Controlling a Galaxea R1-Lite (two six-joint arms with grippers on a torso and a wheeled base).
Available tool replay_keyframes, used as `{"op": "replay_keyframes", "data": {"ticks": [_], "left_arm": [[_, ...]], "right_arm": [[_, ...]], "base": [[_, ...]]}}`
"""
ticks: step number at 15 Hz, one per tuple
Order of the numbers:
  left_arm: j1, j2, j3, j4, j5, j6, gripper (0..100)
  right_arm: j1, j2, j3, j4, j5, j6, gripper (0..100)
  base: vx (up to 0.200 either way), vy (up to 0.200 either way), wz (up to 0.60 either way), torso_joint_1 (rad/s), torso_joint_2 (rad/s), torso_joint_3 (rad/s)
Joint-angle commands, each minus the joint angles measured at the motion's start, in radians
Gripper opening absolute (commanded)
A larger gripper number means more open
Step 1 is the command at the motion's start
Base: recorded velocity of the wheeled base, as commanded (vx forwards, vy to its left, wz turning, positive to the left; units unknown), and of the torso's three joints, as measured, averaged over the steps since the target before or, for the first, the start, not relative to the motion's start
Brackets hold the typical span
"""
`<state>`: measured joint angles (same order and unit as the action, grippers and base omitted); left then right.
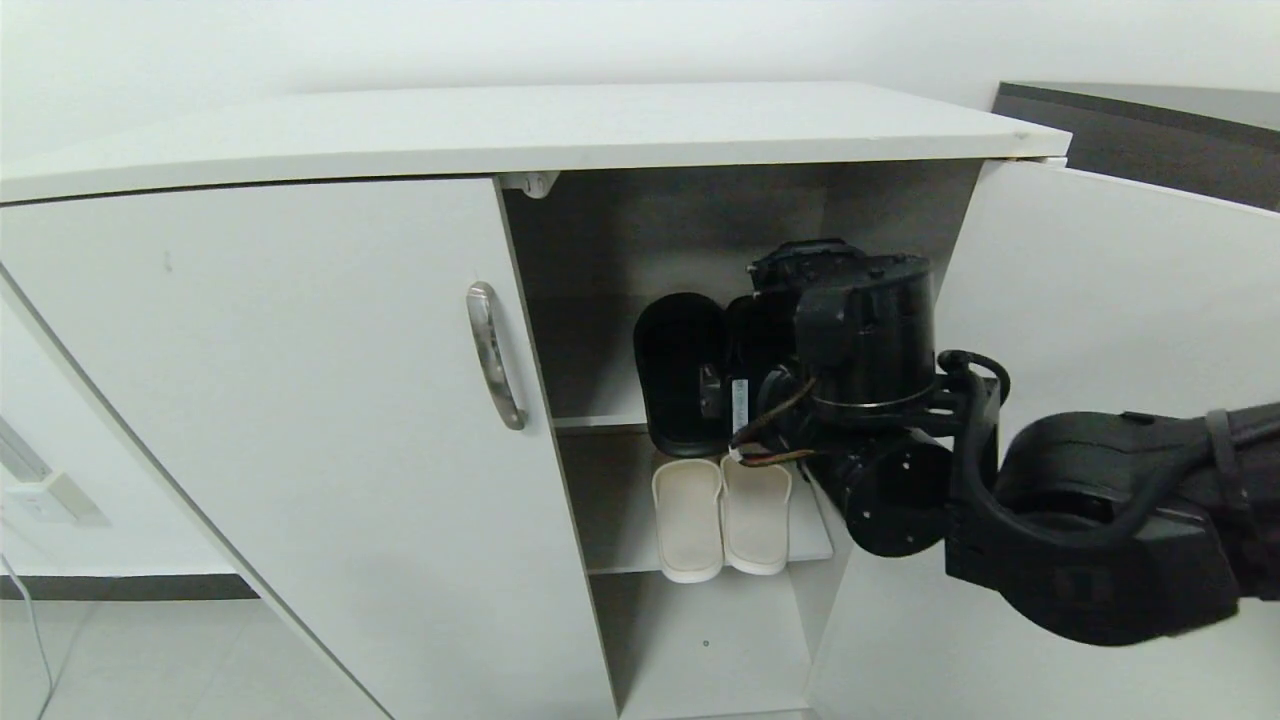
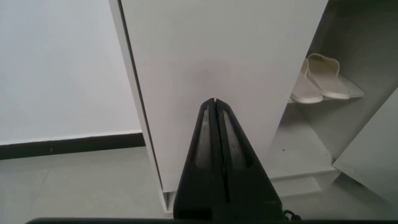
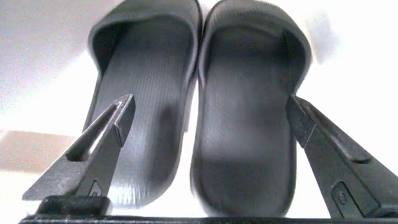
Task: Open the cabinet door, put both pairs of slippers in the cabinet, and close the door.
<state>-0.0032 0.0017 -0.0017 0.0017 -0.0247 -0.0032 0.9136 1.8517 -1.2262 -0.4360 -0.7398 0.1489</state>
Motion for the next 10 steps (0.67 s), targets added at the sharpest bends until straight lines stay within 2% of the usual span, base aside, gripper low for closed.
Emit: {"op": "replay_keyframes", "data": {"ticks": [1, 3, 4, 6, 10], "left_arm": [[0.000, 0.000, 0.002, 0.000, 0.000, 0.000, 0], [0.000, 0.000, 0.000, 0.000, -0.001, 0.000, 0], [0.000, 0.000, 0.000, 0.000, 0.000, 0.002, 0], [0.000, 0.000, 0.000, 0.000, 0.000, 0.002, 0], [0.000, 0.000, 0.002, 0.000, -0.001, 0.003, 0]], "right_arm": [[0.022, -0.091, 0.122, -0.073, 0.010, -0.006, 100], [0.041, -0.135, 0.198, -0.118, 0.017, -0.012, 100], [0.051, -0.149, 0.215, -0.121, 0.033, -0.012, 0], [0.083, -0.178, 0.247, -0.129, 0.040, -0.012, 0], [0.093, -0.166, 0.254, -0.127, 0.046, -0.014, 0]], "base": [[0.000, 0.000, 0.00, 0.000, 0.00, 0.000], [0.000, 0.000, 0.00, 0.000, 0.00, 0.000], [0.000, 0.000, 0.00, 0.000, 0.00, 0.000], [0.000, 0.000, 0.00, 0.000, 0.00, 0.000], [0.000, 0.000, 0.00, 0.000, 0.00, 0.000]]}}
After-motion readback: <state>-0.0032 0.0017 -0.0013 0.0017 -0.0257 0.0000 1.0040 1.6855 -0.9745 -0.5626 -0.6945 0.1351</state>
